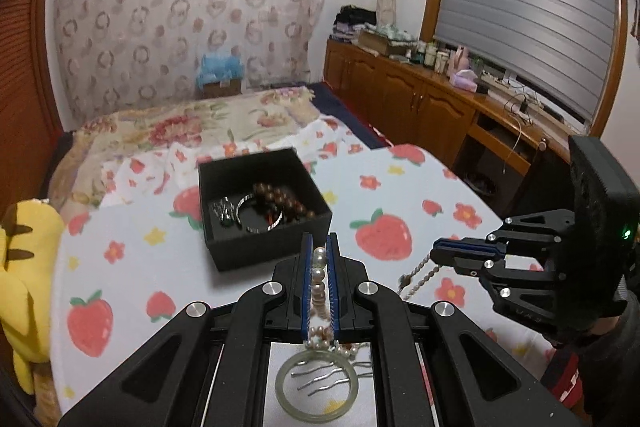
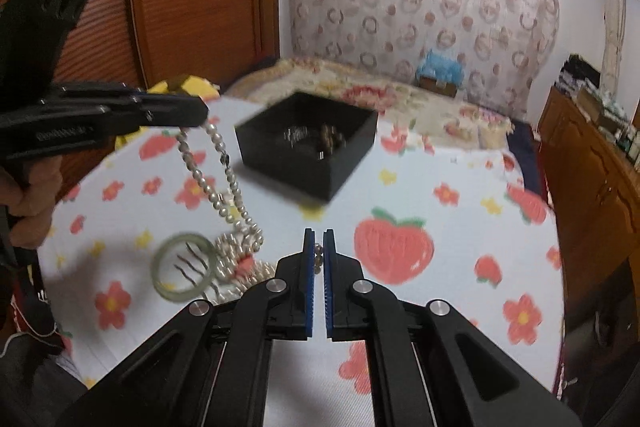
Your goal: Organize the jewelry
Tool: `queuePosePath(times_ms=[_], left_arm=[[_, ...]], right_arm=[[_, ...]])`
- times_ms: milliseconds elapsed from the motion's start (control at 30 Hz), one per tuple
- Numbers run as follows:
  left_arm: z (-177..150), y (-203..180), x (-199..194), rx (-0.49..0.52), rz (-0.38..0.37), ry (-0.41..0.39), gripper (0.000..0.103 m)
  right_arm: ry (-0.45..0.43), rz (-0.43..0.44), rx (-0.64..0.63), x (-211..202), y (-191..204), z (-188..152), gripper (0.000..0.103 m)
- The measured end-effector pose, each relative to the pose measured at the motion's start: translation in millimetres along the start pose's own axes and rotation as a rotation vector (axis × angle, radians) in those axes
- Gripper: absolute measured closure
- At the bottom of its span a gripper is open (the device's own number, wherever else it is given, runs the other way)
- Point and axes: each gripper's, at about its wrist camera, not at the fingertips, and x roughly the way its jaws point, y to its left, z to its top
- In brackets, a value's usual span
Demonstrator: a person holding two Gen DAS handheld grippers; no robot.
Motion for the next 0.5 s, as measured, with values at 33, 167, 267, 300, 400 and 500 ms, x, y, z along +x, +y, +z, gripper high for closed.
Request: queuePosePath(times_ms=[33, 167, 267, 300, 400, 500], left_arm=[[3.1, -0.4, -3.5, 0.003, -0.002, -0.008, 0.097], [9.7, -1.2, -14.0, 0.006, 0.0, -0.038, 0.097], [14.3, -0.4, -21.2, 0.003, 0.006, -0.06, 0.097], [16.3, 0.0, -23.3, 0.002, 0.007, -0.067, 0.097], [22.3, 1.0, -29.6, 0.002, 0.012, -0.083, 0.097], [28.0, 2.0, -36.7, 0.005, 0.023, -0.101, 0.097]], right_arm=[[-0.015, 0.0, -0.001, -5.6, 0.6, 4.7, 0.098], [-0.065, 0.0, -0.009, -24.6, 4.2, 20.7, 0.098], [-0.091, -0.002, -0.018, -34.8, 5.6, 28.9, 0.098], [-0.102, -0.003, -0.02, -38.8, 6.3, 32.8, 0.098], [-0.128, -0.009, -0.022, -47.3, 7.4, 41.9, 0.098], [-0.151, -0.013, -0.022, -55.2, 7.1, 51.7, 0.098]])
